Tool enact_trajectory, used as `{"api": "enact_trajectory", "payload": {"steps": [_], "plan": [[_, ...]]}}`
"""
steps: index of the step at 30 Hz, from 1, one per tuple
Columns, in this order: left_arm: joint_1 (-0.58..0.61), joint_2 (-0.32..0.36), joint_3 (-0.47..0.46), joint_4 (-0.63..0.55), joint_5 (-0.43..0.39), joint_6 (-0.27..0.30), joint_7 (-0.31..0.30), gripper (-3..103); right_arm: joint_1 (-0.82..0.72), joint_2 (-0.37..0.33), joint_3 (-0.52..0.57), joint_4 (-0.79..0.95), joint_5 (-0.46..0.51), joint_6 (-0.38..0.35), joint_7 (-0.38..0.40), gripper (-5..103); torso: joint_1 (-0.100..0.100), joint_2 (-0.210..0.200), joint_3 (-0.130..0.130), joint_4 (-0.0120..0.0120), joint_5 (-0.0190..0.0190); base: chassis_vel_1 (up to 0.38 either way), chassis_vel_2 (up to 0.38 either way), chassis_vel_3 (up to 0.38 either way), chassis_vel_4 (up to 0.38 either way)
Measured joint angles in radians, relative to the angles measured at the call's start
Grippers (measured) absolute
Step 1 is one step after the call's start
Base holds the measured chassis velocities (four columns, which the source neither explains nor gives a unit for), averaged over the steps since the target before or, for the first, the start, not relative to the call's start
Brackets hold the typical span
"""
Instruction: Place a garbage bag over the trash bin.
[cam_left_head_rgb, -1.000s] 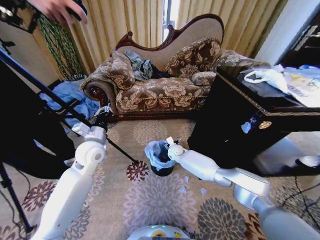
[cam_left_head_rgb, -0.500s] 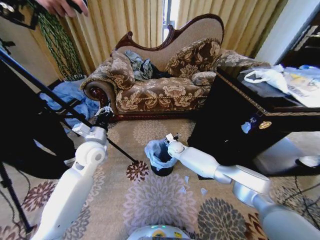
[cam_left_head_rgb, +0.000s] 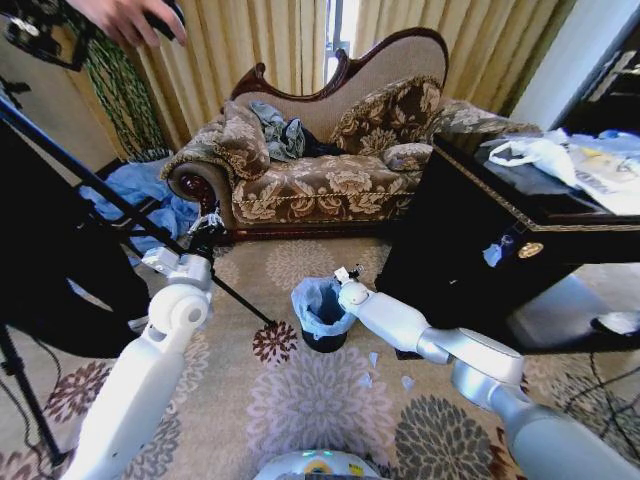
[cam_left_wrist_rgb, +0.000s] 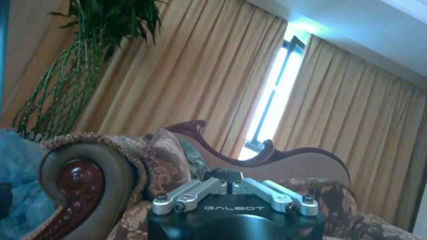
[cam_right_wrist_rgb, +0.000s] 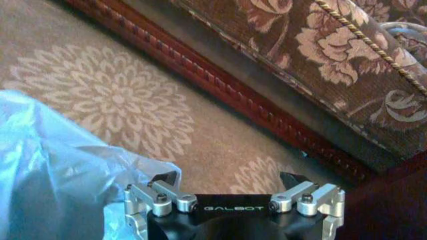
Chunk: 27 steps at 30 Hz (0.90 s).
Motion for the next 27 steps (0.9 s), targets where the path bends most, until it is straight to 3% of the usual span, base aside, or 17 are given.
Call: {"api": "enact_trajectory", "payload": {"steps": [13, 19, 27], "plan": [[0.018, 0.002, -0.012, -0.007, -0.001, -0.001, -0.002, 0, -0.008, 0.012, 0.037, -0.007, 0.015, 0.007, -0.034, 100, 0.000, 0.000, 0.000, 0.0001, 0.0001, 0.000, 0.000, 0.000, 0.000], [0.028, 0.011, -0.017, -0.012, -0.004, 0.000, -0.003, 0, -0.007, -0.008, 0.090, 0.024, 0.113, 0.027, -0.087, 100, 0.000, 0.000, 0.000, 0.0001, 0.0000, 0.000, 0.000, 0.000, 0.000], [0.036, 0.047, -0.034, -0.012, -0.025, 0.003, -0.005, 0, -0.021, -0.057, 0.185, 0.097, 0.253, -0.024, -0.103, 100, 0.000, 0.000, 0.000, 0.0004, 0.0002, 0.000, 0.000, 0.000, 0.000]]}}
